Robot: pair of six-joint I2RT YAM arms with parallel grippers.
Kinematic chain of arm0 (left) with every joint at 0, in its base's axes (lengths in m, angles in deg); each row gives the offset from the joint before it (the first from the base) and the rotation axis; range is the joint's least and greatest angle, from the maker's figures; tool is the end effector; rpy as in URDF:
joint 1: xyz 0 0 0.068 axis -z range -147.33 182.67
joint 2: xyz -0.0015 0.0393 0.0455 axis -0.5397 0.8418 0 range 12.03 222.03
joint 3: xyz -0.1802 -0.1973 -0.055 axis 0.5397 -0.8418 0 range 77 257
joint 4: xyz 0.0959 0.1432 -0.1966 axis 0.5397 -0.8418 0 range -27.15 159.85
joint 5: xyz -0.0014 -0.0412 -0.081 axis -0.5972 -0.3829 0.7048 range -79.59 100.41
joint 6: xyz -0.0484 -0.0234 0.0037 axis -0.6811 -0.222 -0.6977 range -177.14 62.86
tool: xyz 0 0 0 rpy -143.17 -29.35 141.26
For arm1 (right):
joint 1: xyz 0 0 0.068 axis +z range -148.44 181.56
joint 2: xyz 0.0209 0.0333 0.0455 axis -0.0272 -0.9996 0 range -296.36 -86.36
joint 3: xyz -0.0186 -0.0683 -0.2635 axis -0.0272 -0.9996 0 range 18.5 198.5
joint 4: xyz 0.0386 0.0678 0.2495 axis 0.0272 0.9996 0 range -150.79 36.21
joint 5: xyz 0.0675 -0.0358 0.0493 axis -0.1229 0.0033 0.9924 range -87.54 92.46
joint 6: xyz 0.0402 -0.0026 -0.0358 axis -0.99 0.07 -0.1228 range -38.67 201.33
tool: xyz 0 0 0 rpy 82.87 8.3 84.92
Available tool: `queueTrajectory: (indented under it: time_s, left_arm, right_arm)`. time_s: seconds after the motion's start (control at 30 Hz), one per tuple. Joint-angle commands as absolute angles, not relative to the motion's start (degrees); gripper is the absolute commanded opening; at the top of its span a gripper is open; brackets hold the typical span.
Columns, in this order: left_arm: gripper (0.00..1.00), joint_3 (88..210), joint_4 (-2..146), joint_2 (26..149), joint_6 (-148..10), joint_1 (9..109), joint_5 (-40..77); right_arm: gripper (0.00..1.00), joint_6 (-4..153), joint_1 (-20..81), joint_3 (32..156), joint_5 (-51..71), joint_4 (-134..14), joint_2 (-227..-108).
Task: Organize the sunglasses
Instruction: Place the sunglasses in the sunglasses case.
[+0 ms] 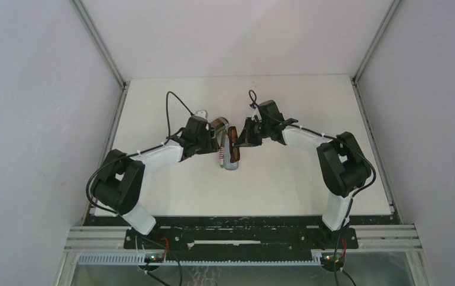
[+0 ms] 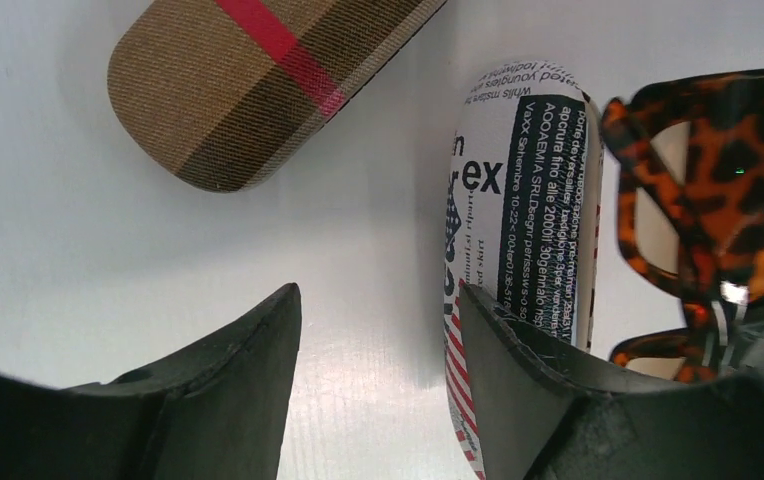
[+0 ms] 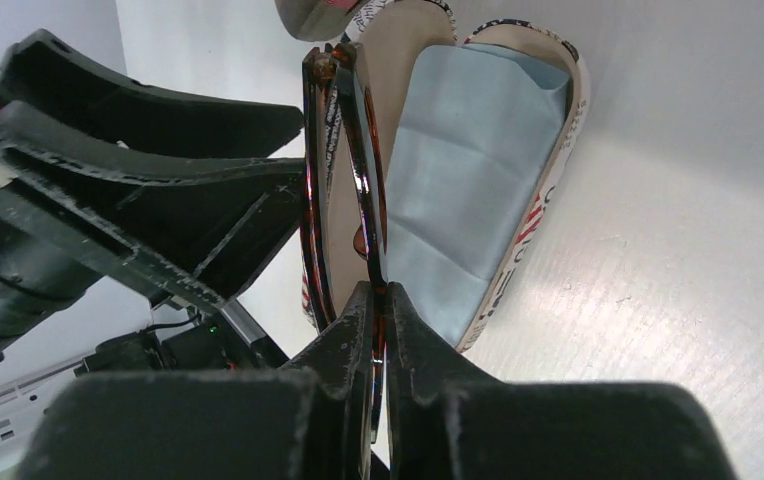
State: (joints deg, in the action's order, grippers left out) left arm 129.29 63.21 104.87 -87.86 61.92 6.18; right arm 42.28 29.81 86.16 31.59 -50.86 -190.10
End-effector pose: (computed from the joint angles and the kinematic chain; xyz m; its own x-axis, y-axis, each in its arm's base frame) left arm 0.2914 -0.1603 0.1832 -0.7768 -0.1489 -0.6119 0.0544 0.9522 -0.3007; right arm 0.3344 0.1993 0.1986 -0.9403 0.1195 -0.3187 -0.1530 0.6879 0.7095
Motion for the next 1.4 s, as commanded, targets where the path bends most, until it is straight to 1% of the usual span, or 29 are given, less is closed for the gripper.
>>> queueTrajectory:
  time_s: [0.0, 0.33, 0.6, 0.83, 1.0, 1.2, 1.37]
  left_arm:
    - [0.64, 132.6, 64.2, 104.9, -86.5, 62.3, 7.1]
    - [0.64, 131.9, 64.2, 104.2, -86.8, 62.6, 7.1]
    - [0.64, 131.8, 64.4, 104.6, -86.7, 62.9, 7.5]
    - [0.64, 131.8, 64.3, 104.7, -86.6, 63.1, 7.2]
    - [0.64, 131.8, 64.2, 104.6, -86.5, 63.0, 7.3]
    - [0.64, 131.9, 64.2, 104.7, -86.5, 63.1, 7.4]
    - [0.64, 132.1, 64.2, 104.7, -86.5, 63.0, 7.4]
  right_arm:
    - [0.00, 41.2, 29.3, 88.9, 33.7, -53.3, -191.5]
    - [0.00, 36.1, 29.2, 86.6, 29.8, -56.2, -192.6]
    - [0.00, 35.4, 29.3, 85.6, 31.4, -58.1, -193.0]
    - [0.00, 31.7, 28.0, 80.1, 33.0, -66.7, -188.8]
    - [0.00, 31.2, 26.7, 76.7, 28.9, -66.3, -186.2]
    - [0.00, 29.3, 25.5, 73.7, 30.1, -69.8, -186.1]
    - [0.00, 30.3, 25.4, 74.4, 28.2, -67.0, -186.8]
